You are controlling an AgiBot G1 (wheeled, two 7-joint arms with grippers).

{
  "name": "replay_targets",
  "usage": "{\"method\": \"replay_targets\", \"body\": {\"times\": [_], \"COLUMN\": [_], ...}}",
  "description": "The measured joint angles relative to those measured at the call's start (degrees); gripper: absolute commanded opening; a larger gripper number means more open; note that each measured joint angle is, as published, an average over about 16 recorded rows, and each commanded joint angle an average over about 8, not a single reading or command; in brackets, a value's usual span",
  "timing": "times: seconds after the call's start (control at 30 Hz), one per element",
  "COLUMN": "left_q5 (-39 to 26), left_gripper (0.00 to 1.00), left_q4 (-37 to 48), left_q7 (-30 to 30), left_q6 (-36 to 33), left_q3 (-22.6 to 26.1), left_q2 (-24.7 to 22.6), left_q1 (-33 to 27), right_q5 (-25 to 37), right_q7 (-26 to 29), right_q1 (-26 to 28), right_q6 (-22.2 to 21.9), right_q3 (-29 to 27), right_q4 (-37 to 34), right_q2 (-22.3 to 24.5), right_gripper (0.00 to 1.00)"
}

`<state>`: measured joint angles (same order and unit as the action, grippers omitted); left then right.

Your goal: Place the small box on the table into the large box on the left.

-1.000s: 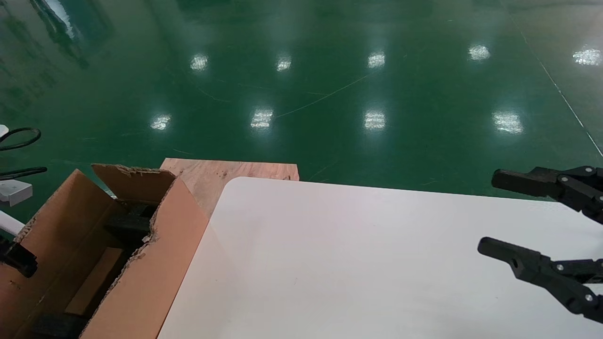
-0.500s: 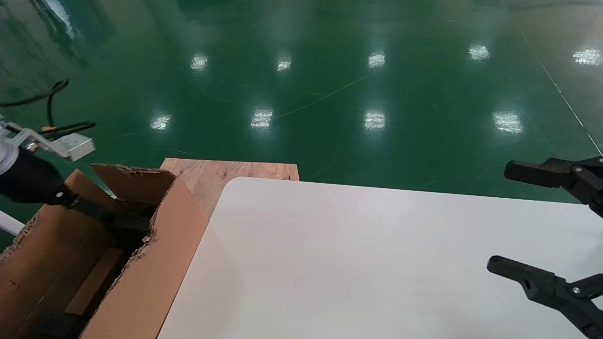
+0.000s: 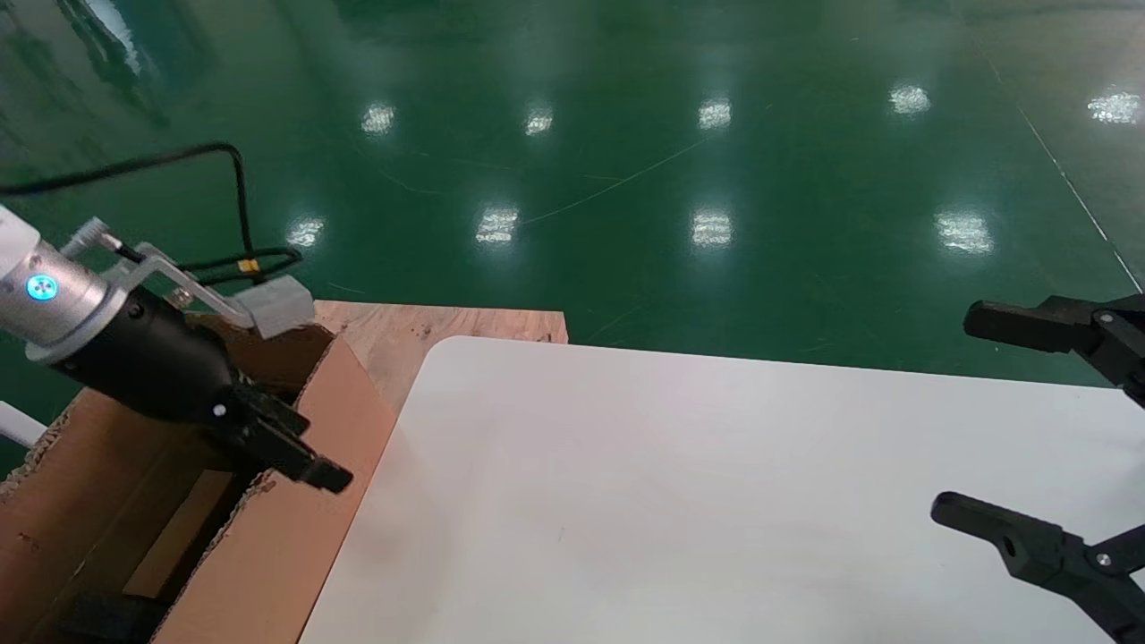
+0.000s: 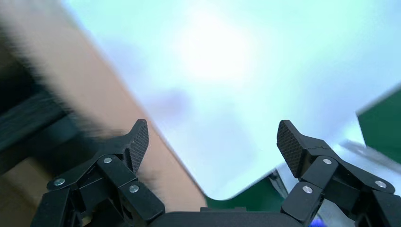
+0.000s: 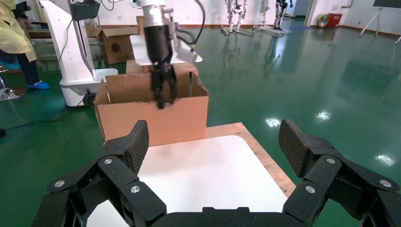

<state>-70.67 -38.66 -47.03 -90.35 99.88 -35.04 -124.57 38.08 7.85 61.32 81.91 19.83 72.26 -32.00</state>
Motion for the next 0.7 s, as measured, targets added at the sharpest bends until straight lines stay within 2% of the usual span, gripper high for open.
{"method": "replay_targets", "body": {"times": [0.17,0.33,0.7], "left_q5": [1.37,2.60,7.08], "left_gripper": [1.00,1.00,1.00], "left_q4": [-4.52,-6.32,-11.17], "left_q7": [-0.56,0.83,6.94], "left_q6": [0.19,0.44,1.17], "left_q3": [-1.08,-4.30,-17.95], "left_q2": [1.08,1.26,1.04], "left_q1": [0.73,3.17,13.44], "right_q5": [0.00,-0.01,-0.01], "right_q7": [0.00,0.00,0.00], "right_q1": [0.00,0.00,0.00], "right_q6": [-0.01,-0.01,-0.01], "right_q3": [0.00,0.00,0.00], "right_q4": [-0.01,-0.01,-0.02], "right_q2": [0.00,0.00,0.00], "right_gripper": [1.00,1.00,1.00]}}
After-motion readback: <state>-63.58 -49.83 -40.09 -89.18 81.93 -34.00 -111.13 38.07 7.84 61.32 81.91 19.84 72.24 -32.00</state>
